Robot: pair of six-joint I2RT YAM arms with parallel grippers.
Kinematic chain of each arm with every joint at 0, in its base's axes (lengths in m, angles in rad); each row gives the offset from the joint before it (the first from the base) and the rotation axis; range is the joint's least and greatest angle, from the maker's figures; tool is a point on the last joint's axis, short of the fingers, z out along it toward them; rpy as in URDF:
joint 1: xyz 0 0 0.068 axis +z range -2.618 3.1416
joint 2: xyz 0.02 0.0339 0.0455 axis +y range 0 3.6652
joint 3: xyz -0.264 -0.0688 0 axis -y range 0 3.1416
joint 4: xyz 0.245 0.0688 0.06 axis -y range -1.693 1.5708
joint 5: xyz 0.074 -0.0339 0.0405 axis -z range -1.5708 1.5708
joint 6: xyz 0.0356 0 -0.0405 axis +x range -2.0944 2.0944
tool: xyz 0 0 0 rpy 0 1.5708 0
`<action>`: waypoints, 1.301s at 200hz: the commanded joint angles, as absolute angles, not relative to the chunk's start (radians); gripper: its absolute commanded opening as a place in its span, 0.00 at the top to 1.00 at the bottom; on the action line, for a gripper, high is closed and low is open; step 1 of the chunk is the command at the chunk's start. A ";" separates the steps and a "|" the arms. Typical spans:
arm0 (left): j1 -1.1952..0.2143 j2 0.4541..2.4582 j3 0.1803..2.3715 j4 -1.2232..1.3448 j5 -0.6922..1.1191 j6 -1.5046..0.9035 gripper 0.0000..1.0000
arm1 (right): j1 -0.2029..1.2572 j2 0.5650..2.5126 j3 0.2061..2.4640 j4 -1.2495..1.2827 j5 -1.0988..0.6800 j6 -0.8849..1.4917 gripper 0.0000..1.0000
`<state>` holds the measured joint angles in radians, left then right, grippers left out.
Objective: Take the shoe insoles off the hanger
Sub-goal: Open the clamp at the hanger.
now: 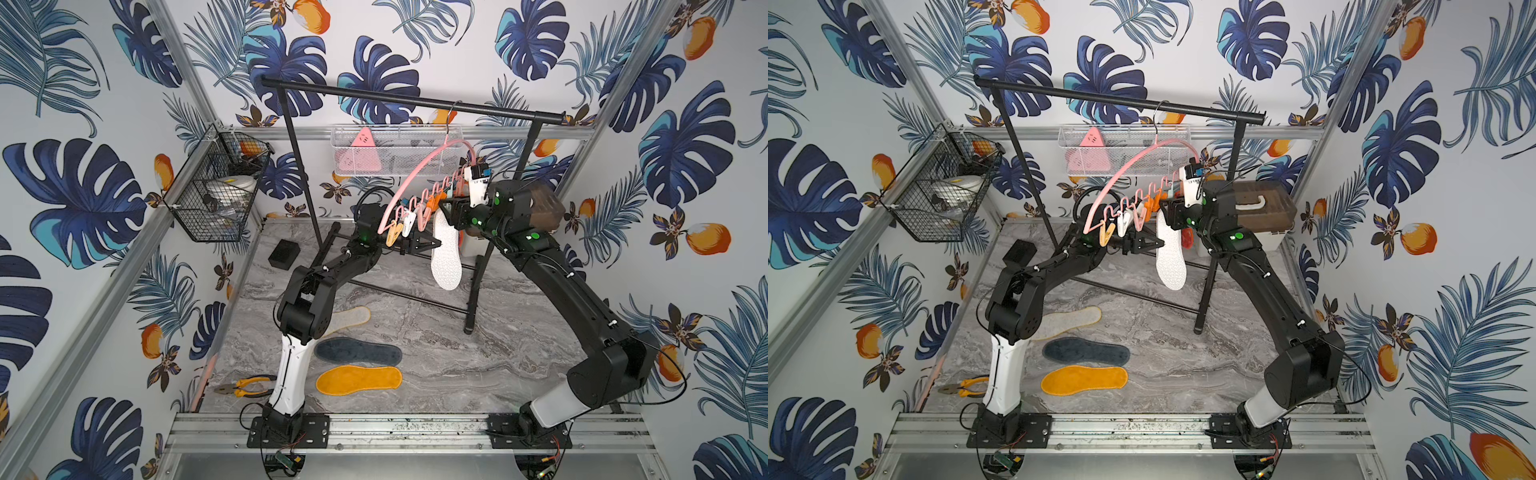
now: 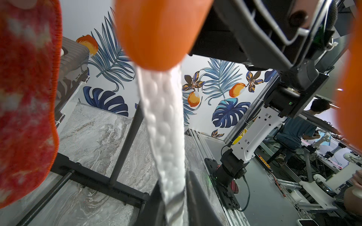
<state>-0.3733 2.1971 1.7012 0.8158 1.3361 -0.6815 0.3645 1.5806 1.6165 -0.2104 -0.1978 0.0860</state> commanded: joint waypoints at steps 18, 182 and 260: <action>-0.360 2.206 1.714 0.867 1.363 -0.688 0.76 | 0.339 1.577 1.617 -0.175 -0.331 0.089 0.40; -0.336 2.243 1.747 0.928 1.440 -0.718 0.76 | 0.236 1.647 1.599 -0.018 -0.575 0.213 0.47; -0.327 2.248 1.746 0.952 1.485 -0.730 0.82 | 0.215 1.665 1.595 0.037 -0.659 0.247 0.48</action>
